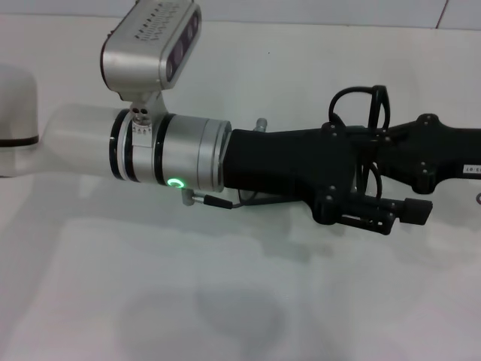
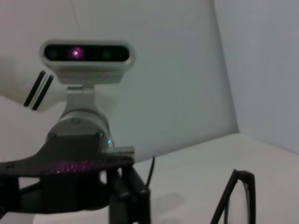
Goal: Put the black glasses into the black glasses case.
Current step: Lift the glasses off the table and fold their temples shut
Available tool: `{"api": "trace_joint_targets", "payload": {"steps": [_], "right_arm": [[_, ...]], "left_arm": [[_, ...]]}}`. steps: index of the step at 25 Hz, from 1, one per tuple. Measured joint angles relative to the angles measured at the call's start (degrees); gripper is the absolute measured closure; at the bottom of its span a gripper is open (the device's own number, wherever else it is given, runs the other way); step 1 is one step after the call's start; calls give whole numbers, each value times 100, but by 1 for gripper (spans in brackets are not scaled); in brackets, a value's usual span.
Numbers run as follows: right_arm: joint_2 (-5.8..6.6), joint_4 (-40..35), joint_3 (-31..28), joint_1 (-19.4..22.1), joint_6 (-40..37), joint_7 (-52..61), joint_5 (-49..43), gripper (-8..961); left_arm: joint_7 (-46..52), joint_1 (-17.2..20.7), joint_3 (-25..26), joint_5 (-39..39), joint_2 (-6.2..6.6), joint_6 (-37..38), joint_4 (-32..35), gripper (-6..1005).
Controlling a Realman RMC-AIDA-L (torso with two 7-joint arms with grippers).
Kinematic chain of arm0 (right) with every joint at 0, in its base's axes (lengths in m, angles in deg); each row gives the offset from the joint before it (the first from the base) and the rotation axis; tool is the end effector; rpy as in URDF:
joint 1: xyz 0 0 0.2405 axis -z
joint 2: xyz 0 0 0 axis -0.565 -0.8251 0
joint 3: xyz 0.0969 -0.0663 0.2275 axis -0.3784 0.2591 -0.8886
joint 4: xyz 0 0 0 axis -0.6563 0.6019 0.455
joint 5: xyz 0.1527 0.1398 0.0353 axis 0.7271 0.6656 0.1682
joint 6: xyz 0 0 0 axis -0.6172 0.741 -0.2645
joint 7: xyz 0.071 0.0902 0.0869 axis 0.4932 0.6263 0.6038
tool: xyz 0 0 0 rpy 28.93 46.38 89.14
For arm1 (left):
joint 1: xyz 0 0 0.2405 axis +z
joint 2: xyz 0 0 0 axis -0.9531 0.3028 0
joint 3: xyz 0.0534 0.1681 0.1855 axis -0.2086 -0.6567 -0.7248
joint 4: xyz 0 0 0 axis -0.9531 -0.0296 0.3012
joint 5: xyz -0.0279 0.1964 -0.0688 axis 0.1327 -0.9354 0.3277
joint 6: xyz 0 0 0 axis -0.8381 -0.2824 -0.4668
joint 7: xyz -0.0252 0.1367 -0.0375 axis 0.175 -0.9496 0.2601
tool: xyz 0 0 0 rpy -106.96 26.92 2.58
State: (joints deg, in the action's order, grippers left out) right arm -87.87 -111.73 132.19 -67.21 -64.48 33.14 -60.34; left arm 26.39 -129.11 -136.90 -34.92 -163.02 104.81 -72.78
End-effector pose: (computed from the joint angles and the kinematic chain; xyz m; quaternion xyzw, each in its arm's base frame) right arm 0.2297 0.3402 0.0126 -0.9480 0.1388 0.2741 0.0830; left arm -0.1262 0.3176 -0.0774 0.9155 0.0672 0.3785 0.1187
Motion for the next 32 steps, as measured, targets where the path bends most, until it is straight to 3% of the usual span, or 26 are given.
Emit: {"api": "trace_joint_targets", "payload": {"steps": [12,23,32], "right_arm": [[-4,0,168,6,-347,-1,-44,852],[-7,6,-176,73,-163,-11,1,852],[-5,1,-124,55,-531,-46,-26,851]], "left_arm": [[-12,5,-2,-22,3,-7,-5,205],[39,9,-12,-73,4,314,5,208],[193,-3,-13,-73,-7,228,-4,211]]}}
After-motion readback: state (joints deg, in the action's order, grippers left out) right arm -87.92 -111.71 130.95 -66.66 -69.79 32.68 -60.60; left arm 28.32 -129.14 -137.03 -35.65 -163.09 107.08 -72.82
